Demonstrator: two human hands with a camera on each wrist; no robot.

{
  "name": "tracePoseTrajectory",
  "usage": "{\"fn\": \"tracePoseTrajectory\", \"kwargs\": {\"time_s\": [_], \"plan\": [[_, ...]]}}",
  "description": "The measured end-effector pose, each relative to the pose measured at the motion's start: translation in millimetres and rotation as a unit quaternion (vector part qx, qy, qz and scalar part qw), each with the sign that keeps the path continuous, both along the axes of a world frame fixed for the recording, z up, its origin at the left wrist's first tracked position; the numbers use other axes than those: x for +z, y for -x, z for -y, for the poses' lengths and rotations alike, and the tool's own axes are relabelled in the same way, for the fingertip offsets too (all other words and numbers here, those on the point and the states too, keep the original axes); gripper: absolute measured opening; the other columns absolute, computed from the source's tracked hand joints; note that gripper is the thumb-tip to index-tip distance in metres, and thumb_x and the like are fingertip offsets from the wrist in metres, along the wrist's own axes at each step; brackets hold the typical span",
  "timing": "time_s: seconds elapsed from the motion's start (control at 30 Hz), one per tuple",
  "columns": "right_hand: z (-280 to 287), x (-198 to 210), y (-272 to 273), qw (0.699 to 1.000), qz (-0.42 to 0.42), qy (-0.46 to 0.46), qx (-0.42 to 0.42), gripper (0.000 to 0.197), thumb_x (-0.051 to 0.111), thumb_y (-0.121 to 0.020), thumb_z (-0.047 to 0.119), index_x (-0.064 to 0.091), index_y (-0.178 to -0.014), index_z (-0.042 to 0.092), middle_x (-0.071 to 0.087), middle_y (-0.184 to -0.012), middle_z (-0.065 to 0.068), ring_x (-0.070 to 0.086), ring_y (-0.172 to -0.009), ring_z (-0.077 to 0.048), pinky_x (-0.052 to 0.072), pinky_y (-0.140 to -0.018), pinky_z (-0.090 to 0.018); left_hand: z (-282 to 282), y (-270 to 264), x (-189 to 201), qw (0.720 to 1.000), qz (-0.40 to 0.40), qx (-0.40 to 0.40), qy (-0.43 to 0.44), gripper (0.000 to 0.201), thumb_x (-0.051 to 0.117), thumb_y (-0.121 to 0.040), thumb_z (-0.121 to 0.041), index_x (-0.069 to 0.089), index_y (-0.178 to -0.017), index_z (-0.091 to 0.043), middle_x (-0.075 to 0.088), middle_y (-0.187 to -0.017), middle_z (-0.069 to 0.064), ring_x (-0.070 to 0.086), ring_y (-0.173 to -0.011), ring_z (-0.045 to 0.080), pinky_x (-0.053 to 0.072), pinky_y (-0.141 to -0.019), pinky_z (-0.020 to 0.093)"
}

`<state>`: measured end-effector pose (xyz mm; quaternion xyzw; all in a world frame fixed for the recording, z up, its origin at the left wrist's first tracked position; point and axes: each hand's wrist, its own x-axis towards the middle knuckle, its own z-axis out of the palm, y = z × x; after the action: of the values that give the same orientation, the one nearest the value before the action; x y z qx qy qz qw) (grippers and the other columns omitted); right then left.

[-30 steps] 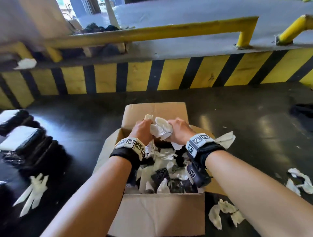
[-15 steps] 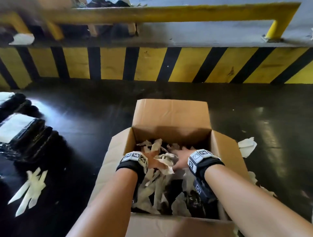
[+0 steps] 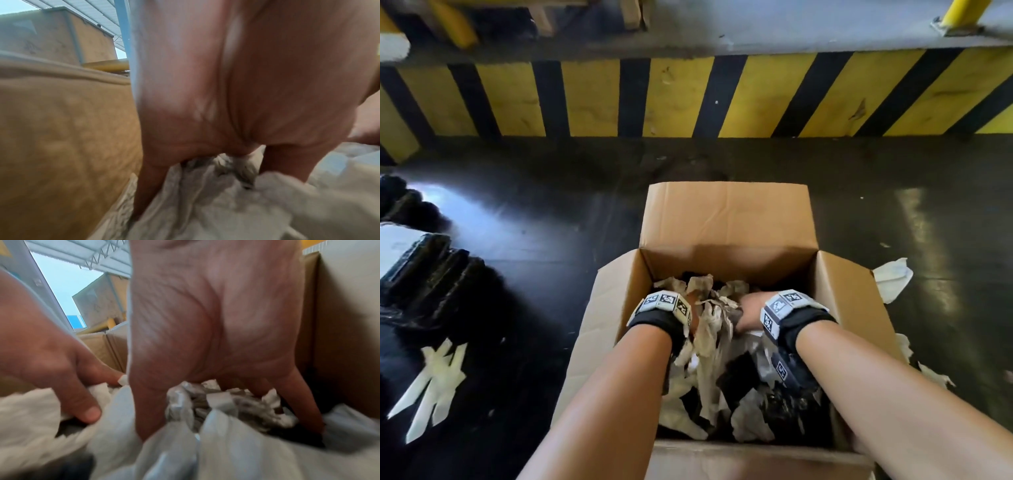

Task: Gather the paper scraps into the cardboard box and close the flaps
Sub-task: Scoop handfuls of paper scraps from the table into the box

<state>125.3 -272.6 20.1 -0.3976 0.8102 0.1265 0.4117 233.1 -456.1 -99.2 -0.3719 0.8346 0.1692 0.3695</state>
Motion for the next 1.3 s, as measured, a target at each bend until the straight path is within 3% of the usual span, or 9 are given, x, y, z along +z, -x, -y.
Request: {"fn": "tracePoseTrajectory", "kwargs": {"time_s": [0.13, 0.23, 0.4, 0.6, 0.7, 0.83, 1.0, 1.1, 1.3], "plan": [[-20, 5, -10, 1.000, 0.003, 0.013, 0.001, 0.059, 0.074, -0.077, 0.047, 0.063, -0.126, 0.017, 0.062, -0.130, -0.010, 0.060, -0.118, -0.034, 0.047, -0.102, -0.039, -23, -4, 56, 1.000, 0.014, -0.017, -0.004, 0.106, 0.069, -0.053, -0.056, 0.008, -0.137, -0.077, 0.038, -0.154, 0.003, 0.056, -0.118, 0.045, 0.052, -0.087, 0.060], [-28, 31, -9, 0.999, -0.007, 0.040, 0.011, 0.051, 0.069, -0.063, 0.055, 0.065, -0.108, 0.031, 0.070, -0.120, -0.005, 0.067, -0.101, -0.031, 0.055, -0.093, -0.044, -66, -20, 163, 0.999, -0.028, -0.046, 0.005, 0.087, 0.072, -0.078, -0.043, 0.024, -0.150, -0.056, 0.043, -0.151, 0.007, 0.052, -0.128, 0.034, 0.049, -0.099, 0.040], [-65, 100, -3, 0.985, 0.017, 0.171, -0.022, 0.065, 0.065, -0.087, 0.037, 0.045, -0.148, 0.034, 0.056, -0.141, 0.006, 0.061, -0.110, -0.016, 0.042, -0.085, -0.019, -100, -14, 211, 0.989, -0.125, -0.065, 0.053, 0.051, 0.060, -0.098, -0.024, 0.048, -0.147, -0.017, 0.048, -0.149, 0.008, 0.046, -0.136, 0.025, 0.038, -0.103, 0.026], [-162, 144, 22, 0.945, -0.044, 0.305, -0.104, 0.044, 0.064, -0.091, 0.036, 0.059, -0.135, 0.037, 0.063, -0.130, 0.000, 0.058, -0.117, -0.020, 0.041, -0.092, -0.027, -176, 23, 251, 0.968, -0.198, -0.135, 0.072, 0.060, 0.056, -0.098, -0.041, 0.035, -0.152, -0.025, 0.034, -0.155, 0.011, 0.033, -0.142, 0.032, 0.029, -0.114, 0.038], [-232, 149, 43, 0.942, -0.089, 0.283, -0.158, 0.051, 0.067, -0.089, 0.033, 0.055, -0.139, 0.035, 0.061, -0.136, -0.001, 0.057, -0.109, -0.018, 0.041, -0.091, -0.027, -233, 51, 256, 0.954, -0.224, -0.196, 0.045, 0.066, 0.060, -0.094, -0.049, 0.035, -0.152, -0.030, 0.035, -0.154, 0.011, 0.034, -0.141, 0.031, 0.032, -0.112, 0.039], [-328, 134, 63, 0.939, -0.130, 0.226, -0.223, 0.065, 0.070, -0.088, 0.029, 0.044, -0.148, 0.024, 0.051, -0.148, -0.006, 0.050, -0.132, -0.026, 0.039, -0.104, -0.030, -321, 81, 253, 0.936, -0.258, -0.237, -0.015, 0.068, 0.069, -0.087, -0.050, 0.042, -0.147, -0.035, 0.037, -0.151, 0.009, 0.045, -0.134, 0.030, 0.040, -0.108, 0.038], [-433, 82, 72, 0.931, -0.145, 0.128, -0.311, 0.101, 0.081, -0.070, 0.042, 0.025, -0.154, 0.038, 0.036, -0.149, -0.010, 0.047, -0.132, -0.034, 0.043, -0.109, -0.044, -419, 96, 226, 0.913, -0.271, -0.287, -0.102, 0.074, 0.076, -0.082, -0.045, 0.042, -0.146, -0.028, 0.044, -0.147, 0.009, 0.044, -0.135, 0.028, 0.038, -0.109, 0.035], [-480, 50, 64, 0.933, -0.137, 0.078, -0.323, 0.114, 0.085, -0.067, 0.042, 0.013, -0.155, 0.043, 0.011, -0.164, -0.011, 0.023, -0.148, -0.041, 0.031, -0.117, -0.048, -464, 90, 197, 0.914, -0.238, -0.304, -0.124, 0.083, 0.078, -0.080, -0.048, 0.037, -0.149, -0.028, 0.045, -0.148, 0.009, 0.046, -0.134, 0.027, 0.040, -0.110, 0.040], [-527, 1, 42, 0.935, -0.068, 0.032, -0.347, 0.147, 0.097, -0.053, 0.037, -0.011, -0.153, 0.051, -0.030, -0.163, 0.001, -0.018, -0.148, -0.047, 0.025, -0.113, -0.067, -500, 71, 123, 0.952, -0.092, -0.269, -0.110, 0.123, 0.086, -0.067, -0.052, 0.002, -0.157, -0.040, -0.004, -0.165, 0.016, 0.014, -0.148, 0.050, 0.032, -0.113, 0.062]]}}
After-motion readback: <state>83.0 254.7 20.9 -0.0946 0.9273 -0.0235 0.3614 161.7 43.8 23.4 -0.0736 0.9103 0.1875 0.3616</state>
